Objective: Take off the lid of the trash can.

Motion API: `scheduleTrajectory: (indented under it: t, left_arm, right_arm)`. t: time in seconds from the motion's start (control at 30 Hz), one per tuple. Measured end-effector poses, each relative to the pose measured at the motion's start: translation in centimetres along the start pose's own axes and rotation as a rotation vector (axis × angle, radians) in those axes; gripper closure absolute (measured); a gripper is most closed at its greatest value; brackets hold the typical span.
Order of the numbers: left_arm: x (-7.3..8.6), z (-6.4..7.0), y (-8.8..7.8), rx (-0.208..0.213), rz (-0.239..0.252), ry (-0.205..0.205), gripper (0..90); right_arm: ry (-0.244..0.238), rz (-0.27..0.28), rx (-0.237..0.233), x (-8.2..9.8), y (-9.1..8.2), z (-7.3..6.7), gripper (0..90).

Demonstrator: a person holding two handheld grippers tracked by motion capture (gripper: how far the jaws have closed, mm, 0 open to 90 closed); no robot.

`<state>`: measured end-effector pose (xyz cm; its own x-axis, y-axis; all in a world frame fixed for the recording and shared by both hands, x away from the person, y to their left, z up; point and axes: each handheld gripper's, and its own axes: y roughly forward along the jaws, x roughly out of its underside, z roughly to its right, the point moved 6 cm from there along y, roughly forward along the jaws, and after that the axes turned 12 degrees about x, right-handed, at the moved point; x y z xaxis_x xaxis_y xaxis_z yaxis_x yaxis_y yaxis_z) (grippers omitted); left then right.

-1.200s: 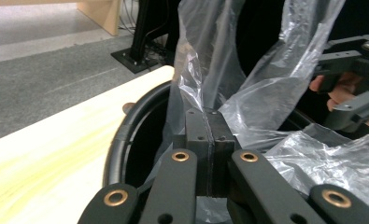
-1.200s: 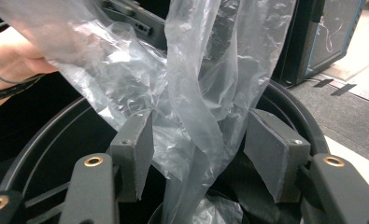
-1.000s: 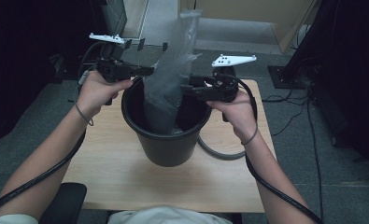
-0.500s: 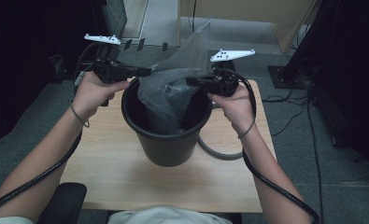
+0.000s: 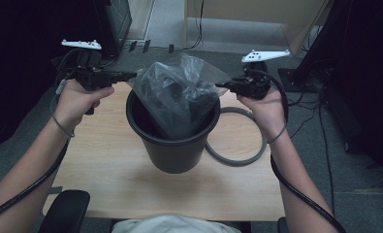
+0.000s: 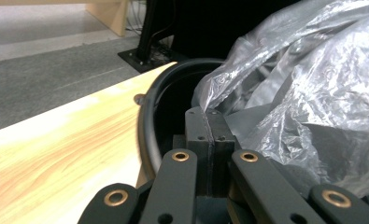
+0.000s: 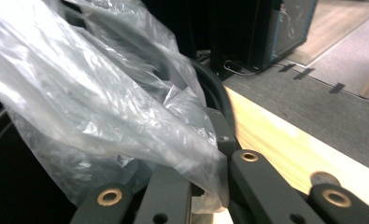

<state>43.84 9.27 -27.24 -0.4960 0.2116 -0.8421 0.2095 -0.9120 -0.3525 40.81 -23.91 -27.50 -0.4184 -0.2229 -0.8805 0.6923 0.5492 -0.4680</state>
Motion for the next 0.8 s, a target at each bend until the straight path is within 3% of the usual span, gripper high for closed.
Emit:
scheduleTrajectory:
  t: [0.17, 0.4, 0.5, 0.63, 0.67, 0.7, 0.73, 0.8]
  left_arm:
    - [1.1, -0.7, -1.5, -0.024, 0.000, -0.017, 90.0]
    - [2.4, -1.3, -3.4, -0.041, 0.004, -0.026, 90.0]
    - [2.8, -1.4, -3.7, -0.045, 0.004, -0.024, 90.0]
    - [3.0, -1.3, -3.4, -0.031, -0.004, -0.021, 89.9]
    - [3.0, -1.1, -3.2, -0.012, -0.007, -0.007, 86.5]
    - [3.0, -1.1, -3.2, -0.012, -0.007, -0.007, 83.1]
    - [2.9, -0.8, -3.0, 0.002, 0.004, 0.013, 80.2]
    - [2.8, -0.6, -2.9, 0.012, -0.003, 0.031, 75.5]
  right_arm:
    - [0.028, -0.020, 0.008, 0.4, -1.1, 1.4, 89.5]
    - [0.032, -0.036, 0.037, 1.3, -2.6, 3.0, 88.9]
    - [0.020, -0.045, 0.098, 1.7, -3.2, 4.0, 88.8]
    - [0.038, -0.040, 0.072, 1.8, -3.2, 3.9, 85.4]
    - [0.034, -0.029, 0.046, 1.7, -3.2, 3.6, 73.3]
    - [0.034, -0.029, 0.046, 1.7, -3.2, 3.6, 73.3]
    - [0.033, -0.016, 0.023, 1.6, -3.1, 3.3, 64.5]
    - [0.022, -0.013, 0.007, 1.5, -3.0, 3.1, 55.8]
